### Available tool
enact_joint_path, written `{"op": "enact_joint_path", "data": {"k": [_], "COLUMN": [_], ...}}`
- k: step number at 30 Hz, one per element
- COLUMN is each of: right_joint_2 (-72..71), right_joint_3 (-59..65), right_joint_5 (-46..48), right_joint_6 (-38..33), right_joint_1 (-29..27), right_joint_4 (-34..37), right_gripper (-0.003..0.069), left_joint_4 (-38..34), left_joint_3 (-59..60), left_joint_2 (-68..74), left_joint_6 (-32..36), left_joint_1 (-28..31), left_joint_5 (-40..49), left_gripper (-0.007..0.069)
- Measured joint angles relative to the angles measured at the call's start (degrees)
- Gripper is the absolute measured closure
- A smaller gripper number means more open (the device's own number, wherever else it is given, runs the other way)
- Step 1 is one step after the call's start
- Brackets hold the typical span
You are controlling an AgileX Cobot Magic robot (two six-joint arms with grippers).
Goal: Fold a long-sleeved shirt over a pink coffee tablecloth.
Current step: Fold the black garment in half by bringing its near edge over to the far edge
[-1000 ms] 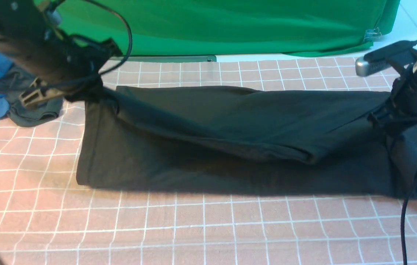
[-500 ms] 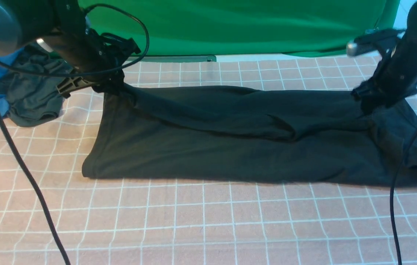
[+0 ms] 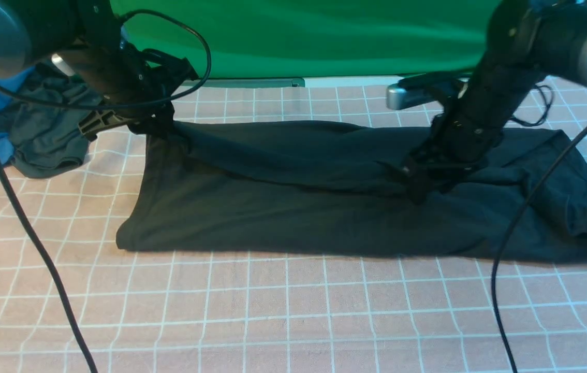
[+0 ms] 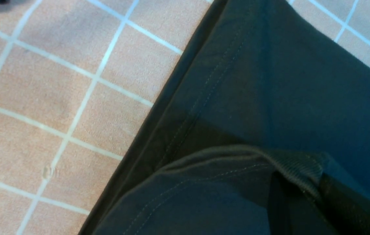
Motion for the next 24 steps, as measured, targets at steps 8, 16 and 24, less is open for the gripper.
{"op": "enact_joint_path", "data": {"k": [8,16,24], "right_joint_2": [2.57,3.29,3.29], "right_joint_3": [0.02,0.02,-4.47], "right_joint_5": [-4.95,-9.60,-8.76], "right_joint_6": [5.45,4.77,3.24], "right_joint_1": [-0.03,0.07,0.07], "right_joint_4": [-0.18,-0.30,-0.95], "right_gripper": [0.0216,0.0570,0.0619], "left_joint_4": [0.00,-0.42,-1.35], "left_joint_3": [0.01,0.01,-2.40], "left_joint_2": [0.00,0.00,0.00], "left_joint_6": [1.25,1.53,1.64], "left_joint_1": [0.00,0.00,0.00], "left_joint_5": [0.23,0.18,0.37], "left_gripper": [0.0591,0.0591,0.0591]}}
